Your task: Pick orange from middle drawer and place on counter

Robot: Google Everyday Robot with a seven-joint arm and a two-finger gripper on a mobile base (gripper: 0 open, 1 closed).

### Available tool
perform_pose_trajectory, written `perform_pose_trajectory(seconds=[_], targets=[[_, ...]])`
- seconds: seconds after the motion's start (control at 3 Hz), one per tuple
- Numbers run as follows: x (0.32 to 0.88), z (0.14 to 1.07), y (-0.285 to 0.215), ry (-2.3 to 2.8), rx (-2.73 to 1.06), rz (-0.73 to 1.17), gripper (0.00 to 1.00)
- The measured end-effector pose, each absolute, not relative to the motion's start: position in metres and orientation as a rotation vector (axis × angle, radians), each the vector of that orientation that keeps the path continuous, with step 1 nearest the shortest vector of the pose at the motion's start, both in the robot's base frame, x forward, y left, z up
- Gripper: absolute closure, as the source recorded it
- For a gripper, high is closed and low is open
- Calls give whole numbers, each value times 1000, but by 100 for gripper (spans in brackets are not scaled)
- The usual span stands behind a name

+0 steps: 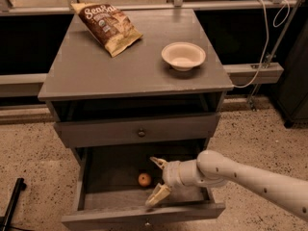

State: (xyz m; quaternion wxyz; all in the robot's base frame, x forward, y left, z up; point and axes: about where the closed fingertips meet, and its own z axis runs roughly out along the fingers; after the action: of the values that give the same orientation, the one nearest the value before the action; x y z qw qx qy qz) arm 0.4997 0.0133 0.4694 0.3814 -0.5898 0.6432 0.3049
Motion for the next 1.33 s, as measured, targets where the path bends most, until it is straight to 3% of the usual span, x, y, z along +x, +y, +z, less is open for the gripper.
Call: perform_pose_trajectory(seconds=[1.33], targets=[[536, 396, 32, 1663, -1362, 692, 0]])
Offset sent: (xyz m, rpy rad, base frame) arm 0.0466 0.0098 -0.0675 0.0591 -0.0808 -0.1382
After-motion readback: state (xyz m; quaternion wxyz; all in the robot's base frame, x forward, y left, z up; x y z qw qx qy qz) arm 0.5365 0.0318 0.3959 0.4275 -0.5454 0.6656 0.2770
